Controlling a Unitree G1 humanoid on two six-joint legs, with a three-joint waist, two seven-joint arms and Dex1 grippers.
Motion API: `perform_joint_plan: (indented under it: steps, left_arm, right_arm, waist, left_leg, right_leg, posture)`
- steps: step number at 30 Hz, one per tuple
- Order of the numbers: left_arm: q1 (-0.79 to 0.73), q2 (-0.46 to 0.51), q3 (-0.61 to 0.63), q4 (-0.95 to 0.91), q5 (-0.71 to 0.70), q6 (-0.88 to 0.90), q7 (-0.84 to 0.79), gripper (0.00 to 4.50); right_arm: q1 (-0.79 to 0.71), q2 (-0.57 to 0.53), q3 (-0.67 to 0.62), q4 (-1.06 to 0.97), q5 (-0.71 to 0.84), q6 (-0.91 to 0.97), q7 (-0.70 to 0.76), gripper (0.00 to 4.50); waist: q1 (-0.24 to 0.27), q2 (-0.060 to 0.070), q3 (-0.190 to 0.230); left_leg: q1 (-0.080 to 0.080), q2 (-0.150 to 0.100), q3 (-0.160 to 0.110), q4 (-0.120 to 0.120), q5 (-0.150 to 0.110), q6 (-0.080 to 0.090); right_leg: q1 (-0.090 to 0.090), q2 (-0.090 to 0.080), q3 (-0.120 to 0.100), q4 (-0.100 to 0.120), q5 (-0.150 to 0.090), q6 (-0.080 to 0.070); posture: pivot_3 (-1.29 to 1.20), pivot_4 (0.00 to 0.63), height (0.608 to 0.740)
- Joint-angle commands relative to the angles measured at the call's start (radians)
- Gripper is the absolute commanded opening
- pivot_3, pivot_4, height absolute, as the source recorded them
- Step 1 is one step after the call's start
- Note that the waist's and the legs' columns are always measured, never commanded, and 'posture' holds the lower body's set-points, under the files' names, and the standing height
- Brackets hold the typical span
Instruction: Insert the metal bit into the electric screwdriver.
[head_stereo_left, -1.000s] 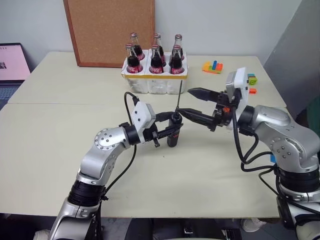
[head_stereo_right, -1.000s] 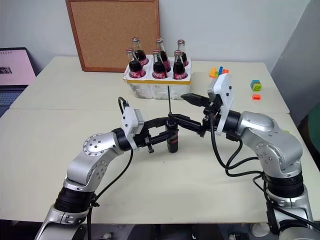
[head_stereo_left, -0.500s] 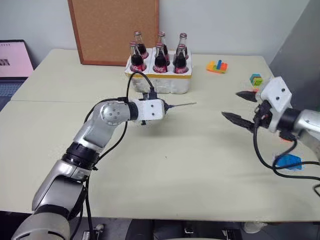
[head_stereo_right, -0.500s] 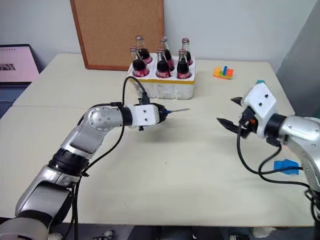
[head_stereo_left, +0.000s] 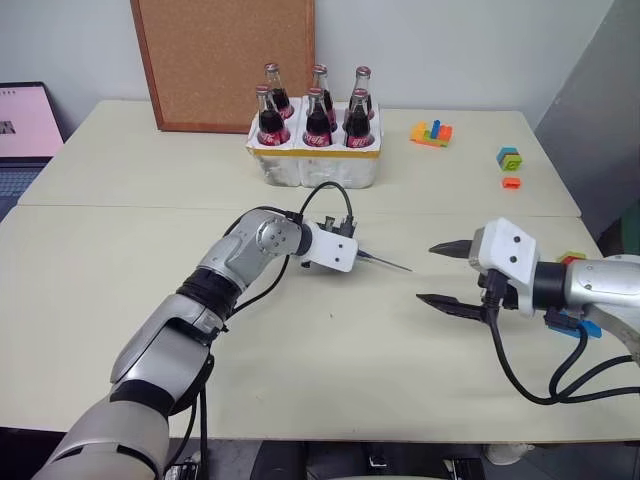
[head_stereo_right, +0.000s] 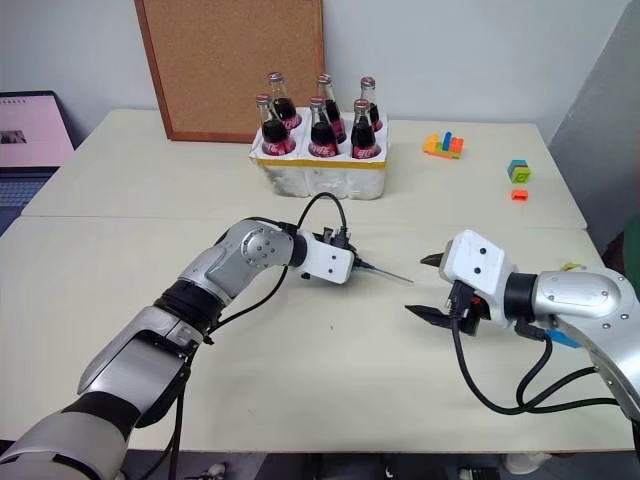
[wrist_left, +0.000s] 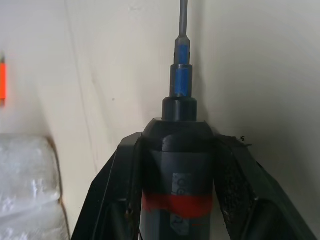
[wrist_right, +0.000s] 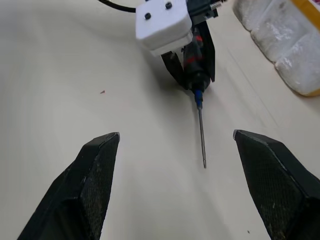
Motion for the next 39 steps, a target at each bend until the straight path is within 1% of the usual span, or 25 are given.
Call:
perform_joint_plan:
  steps: [1,4,5,6,10,17,20,22,24,27,30,34,36,39]
  left_arm:
    - [0.017,-0.038,-0.012,0.053,-0.007,-0.006,-0.022,1.63]
    - [0.015,-0.046,-0.005,0.064,-0.004,-0.001,-0.029,1.63]
    - [0.016,-0.048,-0.003,0.064,-0.005,-0.001,-0.033,2.33]
    - [0.016,-0.049,-0.001,0.064,-0.005,-0.001,-0.036,2.42]
    - [0.021,-0.062,0.015,0.059,-0.013,0.016,-0.046,3.21]
    - [0.033,-0.070,0.044,0.040,-0.035,0.039,-0.045,4.45]
    - [0.047,-0.075,0.090,-0.005,-0.082,0.100,-0.052,4.45]
    - [0.062,-0.078,0.157,-0.050,-0.180,0.199,-0.108,4.45]
    - [0.074,-0.064,0.202,-0.091,-0.244,0.269,-0.157,4.45]
    - [0.083,-0.023,0.288,-0.161,-0.312,0.414,-0.160,4.45]
    - [0.137,0.048,0.372,-0.294,-0.419,0.518,-0.216,4.45]
    - [0.282,0.173,0.492,-0.544,-0.549,0.727,-0.265,4.45]
    - [0.350,0.228,0.539,-0.639,-0.592,0.779,-0.272,4.45]
    - [0.442,0.311,0.604,-0.716,-0.630,0.829,-0.271,4.45]
  right_arm:
    - [-0.027,0.009,-0.005,-0.021,-0.021,-0.011,-0.020,3.83]
    - [-0.029,0.011,-0.009,-0.011,-0.036,-0.017,-0.024,3.83]
    - [-0.029,0.010,-0.010,-0.008,-0.041,-0.019,-0.024,3.83]
    - [-0.029,0.010,-0.011,-0.006,-0.045,-0.021,-0.023,3.83]
    - [-0.035,0.010,-0.023,0.008,-0.055,-0.028,-0.020,3.83]
    - [-0.036,-0.001,-0.040,0.026,-0.062,-0.036,-0.014,3.83]
    - [-0.032,-0.005,-0.046,0.032,-0.068,-0.044,-0.013,3.83]
    - [-0.033,-0.003,-0.054,0.037,-0.067,-0.044,-0.016,3.83]
    - [-0.034,0.004,-0.064,0.043,-0.067,-0.050,-0.022,3.83]
    - [-0.022,0.005,-0.080,0.052,-0.069,-0.063,-0.022,3.83]
    - [0.006,0.007,-0.110,0.062,-0.069,-0.075,-0.018,3.83]
    - [0.065,0.022,-0.195,0.071,-0.048,-0.093,-0.010,3.83]
    - [0.103,0.035,-0.253,0.066,-0.026,-0.103,0.001,3.83]
    - [0.166,0.053,-0.335,0.042,0.011,-0.112,0.021,3.83]
  waist:
    - [0.000,0.000,0.000]
    - [0.000,0.000,-0.001]
    - [0.000,0.000,-0.001]
    - [0.001,0.000,-0.001]
    - [0.003,0.000,-0.001]
    - [0.002,0.000,-0.001]
    - [0.001,0.000,-0.001]
    - [0.001,0.000,-0.001]
    - [0.001,0.000,-0.001]
    - [0.000,0.000,-0.001]
    - [-0.006,0.000,-0.001]
    - [-0.012,0.001,-0.001]
    - [-0.009,0.001,-0.001]
    - [-0.005,0.001,-0.001]
  left_leg:
    - [0.000,0.000,0.000,0.000,0.000,0.000]
    - [0.000,0.000,0.000,0.000,0.000,0.000]
    - [0.000,0.000,0.000,0.001,0.000,0.000]
    - [0.000,0.000,0.000,0.001,0.000,0.000]
    - [0.000,0.000,-0.001,0.001,0.000,0.000]
    - [0.001,0.000,-0.001,0.002,0.000,0.000]
    - [0.001,0.000,-0.001,0.002,0.000,0.000]
    - [0.001,0.000,-0.001,0.002,0.000,0.000]
    - [0.001,0.000,-0.001,0.002,0.000,0.000]
    - [0.001,0.000,-0.001,0.002,0.000,0.000]
    - [0.001,0.001,-0.001,0.002,0.000,0.000]
    - [0.002,0.004,-0.001,0.002,0.000,-0.001]
    - [0.002,0.003,-0.002,0.002,0.000,-0.001]
    - [0.002,0.004,-0.002,0.002,0.000,-0.001]
  right_leg:
    - [0.000,0.000,0.000,0.000,0.000,0.000]
    - [0.000,0.000,0.000,0.000,0.000,0.000]
    - [0.000,0.000,0.000,0.001,0.000,0.000]
    - [0.001,0.000,0.000,0.001,0.000,0.000]
    - [0.001,0.000,-0.001,0.002,0.000,0.000]
    - [0.001,0.000,-0.001,0.004,0.000,0.000]
    - [0.001,0.000,-0.001,0.004,0.000,0.000]
    - [0.001,0.000,-0.001,0.004,0.000,0.000]
    - [0.000,0.000,-0.001,0.004,0.000,0.000]
    - [0.000,0.000,-0.001,0.005,0.000,0.000]
    - [0.000,0.001,-0.001,0.006,0.000,0.000]
    - [0.000,0.000,0.000,0.006,0.000,-0.001]
    - [0.000,-0.001,-0.001,0.006,0.000,-0.001]
    - [0.000,-0.002,0.000,0.006,0.000,-0.001]
  posture:
    - [0.00,0.150,0.740]
    - [0.00,0.150,0.740]
    - [0.00,0.150,0.740]
    - [0.00,0.150,0.740]
    - [0.00,0.150,0.740]
    - [0.00,0.150,0.740]
    - [0.00,0.150,0.740]
    - [0.00,0.150,0.740]
    - [0.00,0.150,0.740]
    - [0.00,0.150,0.740]
    - [0.00,0.150,0.740]
    - [0.00,0.150,0.740]
    - [0.00,0.150,0.740]
    - [0.00,0.150,0.740]
